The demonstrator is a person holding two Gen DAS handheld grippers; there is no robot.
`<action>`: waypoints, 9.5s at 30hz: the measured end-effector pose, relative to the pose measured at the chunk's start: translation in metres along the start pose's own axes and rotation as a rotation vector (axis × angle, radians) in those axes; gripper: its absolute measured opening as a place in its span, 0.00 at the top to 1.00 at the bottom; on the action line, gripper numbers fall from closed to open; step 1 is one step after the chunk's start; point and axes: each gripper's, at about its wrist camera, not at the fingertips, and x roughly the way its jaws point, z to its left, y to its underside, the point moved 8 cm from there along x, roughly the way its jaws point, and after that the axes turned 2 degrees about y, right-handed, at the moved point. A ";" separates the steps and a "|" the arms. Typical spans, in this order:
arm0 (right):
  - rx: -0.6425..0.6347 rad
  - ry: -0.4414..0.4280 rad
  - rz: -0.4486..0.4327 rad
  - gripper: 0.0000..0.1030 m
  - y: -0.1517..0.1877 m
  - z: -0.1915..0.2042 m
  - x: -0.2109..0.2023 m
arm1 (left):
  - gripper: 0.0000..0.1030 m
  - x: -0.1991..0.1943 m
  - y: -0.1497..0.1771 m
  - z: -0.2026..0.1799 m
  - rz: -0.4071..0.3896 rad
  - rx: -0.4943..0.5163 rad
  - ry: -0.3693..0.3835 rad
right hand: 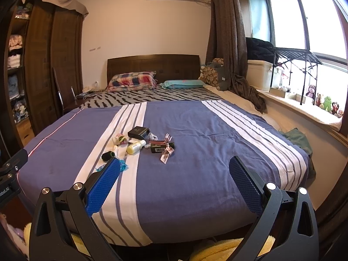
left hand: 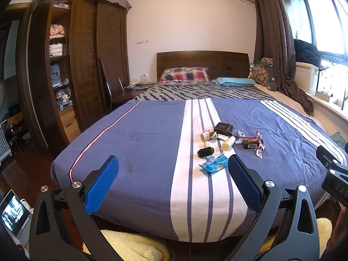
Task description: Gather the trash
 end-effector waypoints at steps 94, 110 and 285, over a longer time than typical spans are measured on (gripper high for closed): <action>-0.030 -0.180 0.316 0.94 0.046 0.032 0.247 | 0.61 0.224 0.080 -0.085 0.380 0.085 0.337; -0.056 -0.317 0.125 0.94 0.027 0.042 0.079 | 0.61 0.103 0.060 -0.058 0.217 0.057 0.337; -0.075 -0.237 0.368 0.16 0.146 0.032 0.076 | 0.48 0.100 0.190 -0.063 0.451 0.092 0.339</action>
